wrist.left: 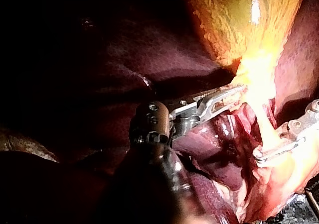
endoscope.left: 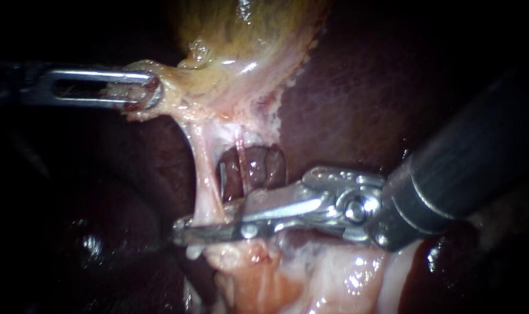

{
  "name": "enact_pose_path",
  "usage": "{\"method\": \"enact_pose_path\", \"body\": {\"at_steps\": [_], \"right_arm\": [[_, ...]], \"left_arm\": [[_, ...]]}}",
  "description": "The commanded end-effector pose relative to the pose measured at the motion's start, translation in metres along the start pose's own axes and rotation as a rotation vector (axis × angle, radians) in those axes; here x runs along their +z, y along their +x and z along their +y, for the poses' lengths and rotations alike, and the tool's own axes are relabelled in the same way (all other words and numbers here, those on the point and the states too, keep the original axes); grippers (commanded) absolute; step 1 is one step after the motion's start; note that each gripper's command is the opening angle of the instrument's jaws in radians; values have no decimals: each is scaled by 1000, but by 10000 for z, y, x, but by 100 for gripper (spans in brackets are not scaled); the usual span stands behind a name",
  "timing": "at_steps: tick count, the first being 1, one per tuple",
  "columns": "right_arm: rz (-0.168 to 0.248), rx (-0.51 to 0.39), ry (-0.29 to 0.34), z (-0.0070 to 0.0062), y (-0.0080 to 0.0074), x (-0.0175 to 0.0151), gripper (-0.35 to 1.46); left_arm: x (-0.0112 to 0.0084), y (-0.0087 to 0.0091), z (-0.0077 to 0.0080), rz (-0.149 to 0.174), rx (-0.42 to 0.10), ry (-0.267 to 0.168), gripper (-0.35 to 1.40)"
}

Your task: Going back second clip left tube

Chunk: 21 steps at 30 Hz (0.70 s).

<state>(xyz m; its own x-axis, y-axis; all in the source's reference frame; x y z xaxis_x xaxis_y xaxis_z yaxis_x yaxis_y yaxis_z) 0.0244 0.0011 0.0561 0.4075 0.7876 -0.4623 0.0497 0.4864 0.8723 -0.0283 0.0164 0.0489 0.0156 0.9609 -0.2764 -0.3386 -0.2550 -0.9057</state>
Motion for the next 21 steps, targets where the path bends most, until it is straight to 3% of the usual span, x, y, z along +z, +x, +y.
{"method": "enact_pose_path", "body": {"at_steps": [1, 2, 5, 8, 13, 17, 21], "right_arm": [[3, -25, -9, 1, -1, 0, -35], [8, -37, -17, 1, -1, 0, -35], [23, -144, -56, 6, -1, 4, 21], [50, -251, -120, 19, 3, 10, 46], [131, -305, -165, 36, 7, 5, 50], [139, -338, -200, 39, 12, -10, 50], [139, -372, -213, 33, 13, -35, 50]], "left_arm": [[0, 0, 0, 0, 0, 0, -35], [0, 0, 0, 0, 0, 0, -35], [0, 0, 0, 0, 0, 0, -35], [0, 0, 0, 0, 1, 0, -35], [0, 0, -1, 0, 1, -1, -35], [0, 0, -2, 0, 1, -1, -35], [-1, -1, -2, 0, 1, -1, -35]]}}
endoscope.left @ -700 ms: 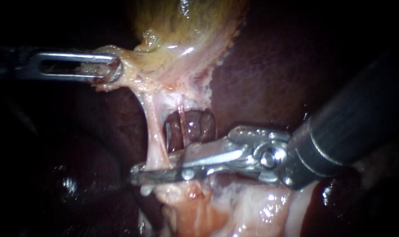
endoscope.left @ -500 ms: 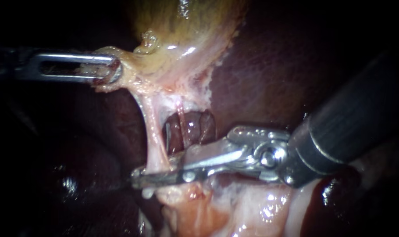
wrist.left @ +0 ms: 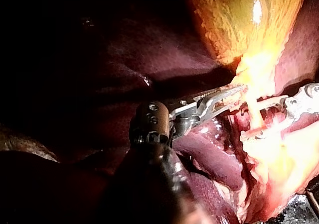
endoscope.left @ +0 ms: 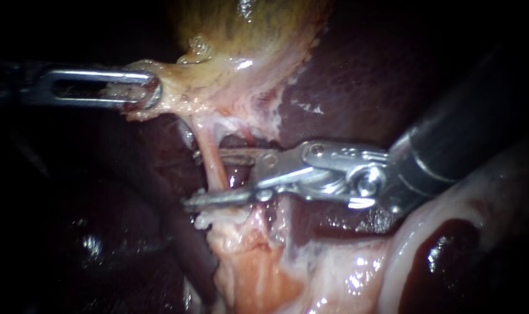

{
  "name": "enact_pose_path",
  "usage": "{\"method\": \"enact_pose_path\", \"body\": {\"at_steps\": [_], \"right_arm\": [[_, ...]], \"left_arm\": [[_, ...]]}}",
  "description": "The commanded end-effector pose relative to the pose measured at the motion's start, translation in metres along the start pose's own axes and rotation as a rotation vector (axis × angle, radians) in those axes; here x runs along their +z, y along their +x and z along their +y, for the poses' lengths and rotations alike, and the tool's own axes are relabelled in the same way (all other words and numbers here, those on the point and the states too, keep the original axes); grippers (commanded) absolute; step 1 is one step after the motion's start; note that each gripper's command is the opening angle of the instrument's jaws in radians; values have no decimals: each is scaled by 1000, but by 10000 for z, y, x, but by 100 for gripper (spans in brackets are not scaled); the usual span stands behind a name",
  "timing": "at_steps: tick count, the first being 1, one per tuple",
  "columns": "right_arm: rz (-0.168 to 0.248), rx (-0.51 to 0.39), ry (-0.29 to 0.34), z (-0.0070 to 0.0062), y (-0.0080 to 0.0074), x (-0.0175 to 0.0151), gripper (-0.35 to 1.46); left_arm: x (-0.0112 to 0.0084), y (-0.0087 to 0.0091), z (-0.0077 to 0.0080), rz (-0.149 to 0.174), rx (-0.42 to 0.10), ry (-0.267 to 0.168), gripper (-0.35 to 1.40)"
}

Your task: Going back second clip left tube

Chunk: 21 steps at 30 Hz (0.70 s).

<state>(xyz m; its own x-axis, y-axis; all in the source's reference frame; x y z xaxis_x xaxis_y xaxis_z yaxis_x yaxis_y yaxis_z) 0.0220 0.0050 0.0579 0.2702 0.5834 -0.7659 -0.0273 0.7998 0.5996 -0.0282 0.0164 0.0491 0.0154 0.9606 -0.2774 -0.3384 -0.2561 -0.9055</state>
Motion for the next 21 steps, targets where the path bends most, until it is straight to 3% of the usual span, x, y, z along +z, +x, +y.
{"method": "enact_pose_path", "body": {"at_steps": [1, 6, 10, 13, 21], "right_arm": [[0, -15, 5, -1, 0, -8, 50], [-2, -80, 38, -10, -7, -67, 50], [-79, -146, 63, -15, -17, -125, 50], [-94, -166, 60, -15, -23, -157, 50], [-95, -168, 55, -7, -29, -180, 50]], "left_arm": [[-1, 0, 0, -1, 0, -1, -35], [-4, 1, 0, -2, 0, -2, -35], [-5, 2, 0, -1, -1, 0, -35], [-4, 2, 0, 0, -1, 0, -35], [0, 2, -2, 1, 0, 1, -35]]}}
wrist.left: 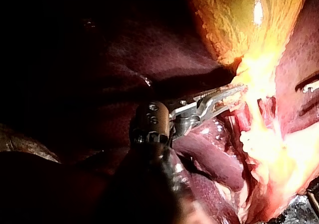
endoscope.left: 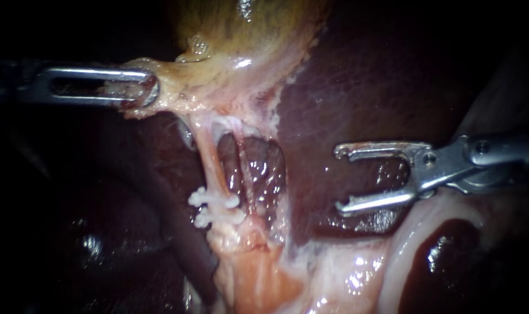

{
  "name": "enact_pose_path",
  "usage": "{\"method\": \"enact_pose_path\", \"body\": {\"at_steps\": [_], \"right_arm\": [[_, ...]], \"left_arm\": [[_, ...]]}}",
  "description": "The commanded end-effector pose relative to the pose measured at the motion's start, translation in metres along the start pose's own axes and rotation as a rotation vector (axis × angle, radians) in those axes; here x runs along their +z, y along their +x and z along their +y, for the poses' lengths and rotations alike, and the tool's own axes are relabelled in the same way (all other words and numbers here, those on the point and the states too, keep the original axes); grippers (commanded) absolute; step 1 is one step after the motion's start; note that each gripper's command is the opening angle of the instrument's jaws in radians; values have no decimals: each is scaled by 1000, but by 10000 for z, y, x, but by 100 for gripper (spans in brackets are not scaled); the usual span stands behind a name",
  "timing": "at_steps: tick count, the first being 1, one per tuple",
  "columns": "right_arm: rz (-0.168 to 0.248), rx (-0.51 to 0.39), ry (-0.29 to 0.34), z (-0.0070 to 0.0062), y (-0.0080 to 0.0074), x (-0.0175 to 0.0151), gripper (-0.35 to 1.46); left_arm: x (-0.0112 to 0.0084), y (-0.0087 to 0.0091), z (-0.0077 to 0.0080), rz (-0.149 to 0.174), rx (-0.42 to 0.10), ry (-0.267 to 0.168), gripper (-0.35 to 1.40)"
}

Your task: Going back second clip left tube

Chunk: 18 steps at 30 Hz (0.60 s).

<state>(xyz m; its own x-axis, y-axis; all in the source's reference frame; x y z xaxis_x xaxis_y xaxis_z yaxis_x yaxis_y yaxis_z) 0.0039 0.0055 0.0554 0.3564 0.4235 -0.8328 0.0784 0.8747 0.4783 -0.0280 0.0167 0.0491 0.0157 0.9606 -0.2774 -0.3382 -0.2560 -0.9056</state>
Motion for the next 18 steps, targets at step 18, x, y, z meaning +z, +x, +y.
{"method": "enact_pose_path", "body": {"at_steps": [18], "right_arm": [[0, 0, 0, 0, -3, 1, 50]], "left_arm": [[70, -23, -27, 5, 18, 5, -35]]}}
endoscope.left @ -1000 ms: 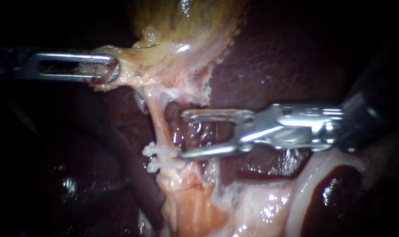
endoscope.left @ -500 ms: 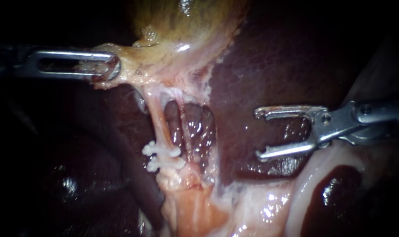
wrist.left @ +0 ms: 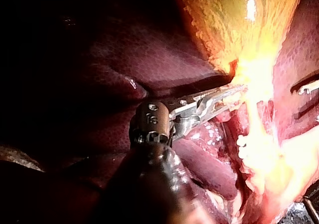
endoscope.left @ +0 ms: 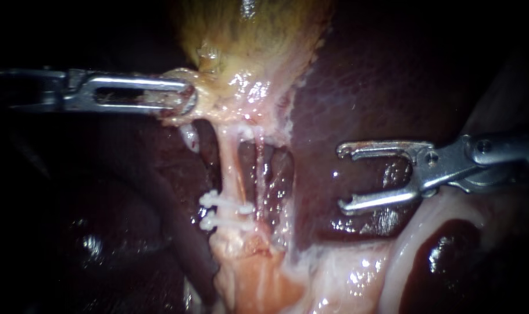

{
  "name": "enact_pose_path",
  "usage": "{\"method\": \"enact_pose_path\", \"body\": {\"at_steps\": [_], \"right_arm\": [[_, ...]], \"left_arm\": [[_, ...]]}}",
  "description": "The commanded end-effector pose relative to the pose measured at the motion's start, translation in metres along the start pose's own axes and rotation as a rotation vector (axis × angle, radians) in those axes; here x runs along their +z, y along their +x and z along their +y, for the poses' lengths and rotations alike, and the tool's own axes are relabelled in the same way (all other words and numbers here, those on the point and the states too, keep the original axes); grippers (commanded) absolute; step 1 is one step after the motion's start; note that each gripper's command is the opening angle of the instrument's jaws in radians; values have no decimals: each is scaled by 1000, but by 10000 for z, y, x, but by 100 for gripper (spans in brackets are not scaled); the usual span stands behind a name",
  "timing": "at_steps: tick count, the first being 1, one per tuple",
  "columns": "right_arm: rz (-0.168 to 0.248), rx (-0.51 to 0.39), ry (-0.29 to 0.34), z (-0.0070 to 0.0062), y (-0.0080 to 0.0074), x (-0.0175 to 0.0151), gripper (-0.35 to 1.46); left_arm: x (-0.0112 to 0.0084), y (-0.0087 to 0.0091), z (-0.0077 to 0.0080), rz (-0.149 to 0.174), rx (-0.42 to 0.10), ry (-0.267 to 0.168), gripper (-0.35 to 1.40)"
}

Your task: Going back second clip left tube

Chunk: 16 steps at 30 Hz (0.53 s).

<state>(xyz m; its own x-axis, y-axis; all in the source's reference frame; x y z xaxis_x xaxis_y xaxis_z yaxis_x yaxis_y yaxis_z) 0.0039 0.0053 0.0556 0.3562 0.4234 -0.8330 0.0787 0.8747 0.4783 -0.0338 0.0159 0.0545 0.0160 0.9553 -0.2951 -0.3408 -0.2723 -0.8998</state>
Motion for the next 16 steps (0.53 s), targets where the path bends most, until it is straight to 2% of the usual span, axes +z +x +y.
{"method": "enact_pose_path", "body": {"at_steps": [1, 16], "right_arm": [[0, 1, 0, 0, 0, 0, 50], [0, 1, -2, -2, 2, 0, 50]], "left_arm": [[2, -1, -1, -5, 2, 3, -35], [3, -2, -2, -11, 3, -1, -35]]}}
